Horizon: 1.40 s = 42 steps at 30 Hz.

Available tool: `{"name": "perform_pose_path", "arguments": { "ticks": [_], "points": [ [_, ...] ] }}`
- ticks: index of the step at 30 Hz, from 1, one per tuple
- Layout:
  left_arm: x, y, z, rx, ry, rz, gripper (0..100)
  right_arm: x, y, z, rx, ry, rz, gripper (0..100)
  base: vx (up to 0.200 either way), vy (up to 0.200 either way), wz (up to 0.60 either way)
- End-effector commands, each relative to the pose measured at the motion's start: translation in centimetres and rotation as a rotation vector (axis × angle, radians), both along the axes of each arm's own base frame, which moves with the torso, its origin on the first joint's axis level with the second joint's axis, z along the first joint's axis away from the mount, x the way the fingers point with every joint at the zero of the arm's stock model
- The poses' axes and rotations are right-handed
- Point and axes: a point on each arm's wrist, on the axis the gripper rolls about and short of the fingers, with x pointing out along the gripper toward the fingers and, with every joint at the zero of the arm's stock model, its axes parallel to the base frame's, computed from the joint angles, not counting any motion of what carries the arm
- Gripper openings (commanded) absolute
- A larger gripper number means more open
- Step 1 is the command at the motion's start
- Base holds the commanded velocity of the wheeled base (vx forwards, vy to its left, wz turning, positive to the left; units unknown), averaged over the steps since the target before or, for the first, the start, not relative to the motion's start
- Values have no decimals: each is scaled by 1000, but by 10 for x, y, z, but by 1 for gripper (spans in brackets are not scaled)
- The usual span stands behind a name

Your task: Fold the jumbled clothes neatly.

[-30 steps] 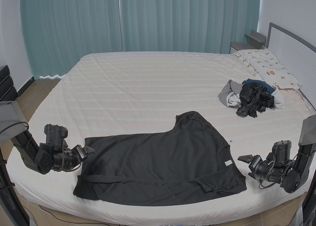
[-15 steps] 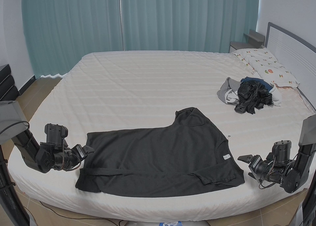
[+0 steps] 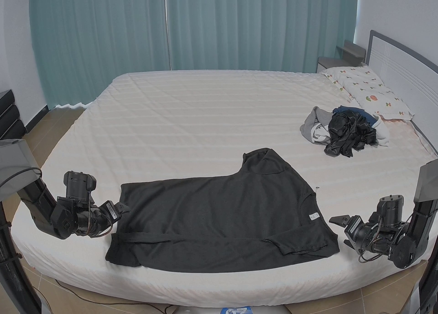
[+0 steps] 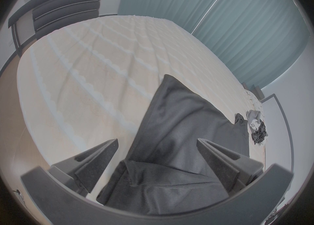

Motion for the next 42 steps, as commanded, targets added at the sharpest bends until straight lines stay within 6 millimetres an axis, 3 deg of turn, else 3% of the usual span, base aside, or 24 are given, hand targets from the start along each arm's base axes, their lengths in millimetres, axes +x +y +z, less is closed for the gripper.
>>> {"name": "perform_pose_path", "arguments": {
  "ticks": [1,8,12,22,28,34,38,42],
  "points": [
    [0,0,0,-8,-1,1,100,0,0,0,0,-1,1,100,0,0,0],
    [8,-1,2,-52,-52,37,100,0,5,1,1,-8,23,100,0,0,0],
    [17,-13,13,-98,-148,37,100,-1,8,6,3,-25,34,100,0,0,0],
    [48,-13,23,-6,-91,13,100,0,9,6,2,-28,38,100,0,0,0],
    [78,-13,-7,-30,-156,-47,100,4,12,11,-1,-61,49,100,0,0,0],
    [109,0,-39,4,-215,-53,100,11,16,12,-77,-99,116,100,0,0,0],
    [118,1,-45,-6,-224,-65,100,15,25,12,-87,-115,157,100,0,0,0],
    [126,1,-39,-38,-258,-97,100,18,27,12,-112,-134,178,100,0,0,0]
  ]
}}
